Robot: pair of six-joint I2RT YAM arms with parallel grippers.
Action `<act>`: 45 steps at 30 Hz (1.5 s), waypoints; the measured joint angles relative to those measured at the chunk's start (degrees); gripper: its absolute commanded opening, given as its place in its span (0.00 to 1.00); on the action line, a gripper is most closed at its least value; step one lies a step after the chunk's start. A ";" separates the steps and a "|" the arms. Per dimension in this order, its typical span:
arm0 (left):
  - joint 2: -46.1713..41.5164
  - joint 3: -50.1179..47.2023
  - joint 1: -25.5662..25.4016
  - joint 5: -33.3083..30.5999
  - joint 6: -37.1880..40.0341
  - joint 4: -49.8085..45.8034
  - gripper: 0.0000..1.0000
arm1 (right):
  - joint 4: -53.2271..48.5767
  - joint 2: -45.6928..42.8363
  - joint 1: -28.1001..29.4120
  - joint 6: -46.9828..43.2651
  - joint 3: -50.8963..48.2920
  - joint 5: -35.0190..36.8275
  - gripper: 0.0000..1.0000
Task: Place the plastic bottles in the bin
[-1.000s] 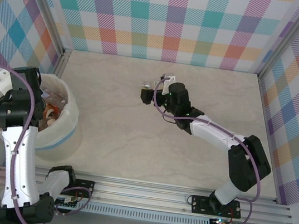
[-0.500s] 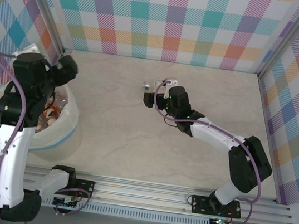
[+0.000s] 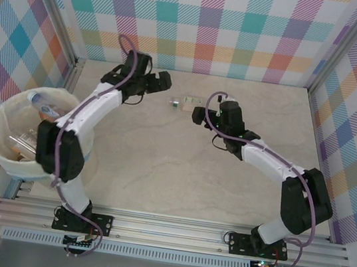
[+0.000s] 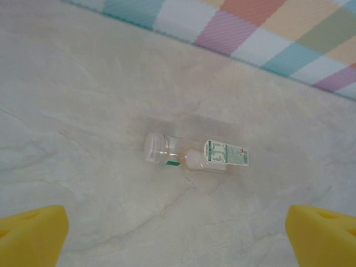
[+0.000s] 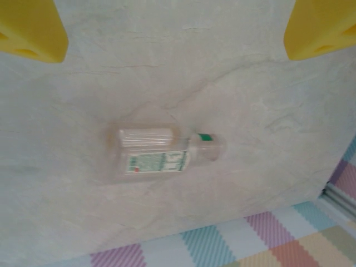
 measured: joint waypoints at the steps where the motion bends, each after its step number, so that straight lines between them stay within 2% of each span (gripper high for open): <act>1: 3.39 1.73 0.00 1.16 0.22 0.52 1.00 | -0.68 -0.31 -0.20 0.35 -0.37 0.00 1.00; 7: 19.26 15.10 0.07 6.86 1.86 2.08 1.00 | -3.13 -5.92 -0.07 0.83 -4.87 0.96 1.00; 13: 29.79 27.43 0.76 11.41 1.44 3.08 1.00 | -3.65 -11.56 -0.09 1.88 -9.27 3.32 1.00; 20: 38.95 34.82 0.83 15.89 0.55 3.67 1.00 | -4.50 -12.96 -0.09 2.43 -10.32 4.52 1.00; 28: 41.03 32.44 0.83 20.94 0.55 4.55 1.00 | -4.55 -12.98 -0.09 2.62 -10.32 4.52 1.00; 35: 32.15 14.16 0.37 23.26 4.92 9.09 1.00 | -4.48 -12.55 -0.09 3.69 -10.32 4.50 1.00; 39: 28.09 9.51 -0.81 20.46 9.14 8.24 1.00 | -4.55 -10.64 -0.09 3.72 -9.92 4.02 1.00; 45: 27.96 12.11 -5.60 13.99 16.00 4.37 1.00 | -4.52 -8.90 -0.09 3.74 -8.37 2.95 1.00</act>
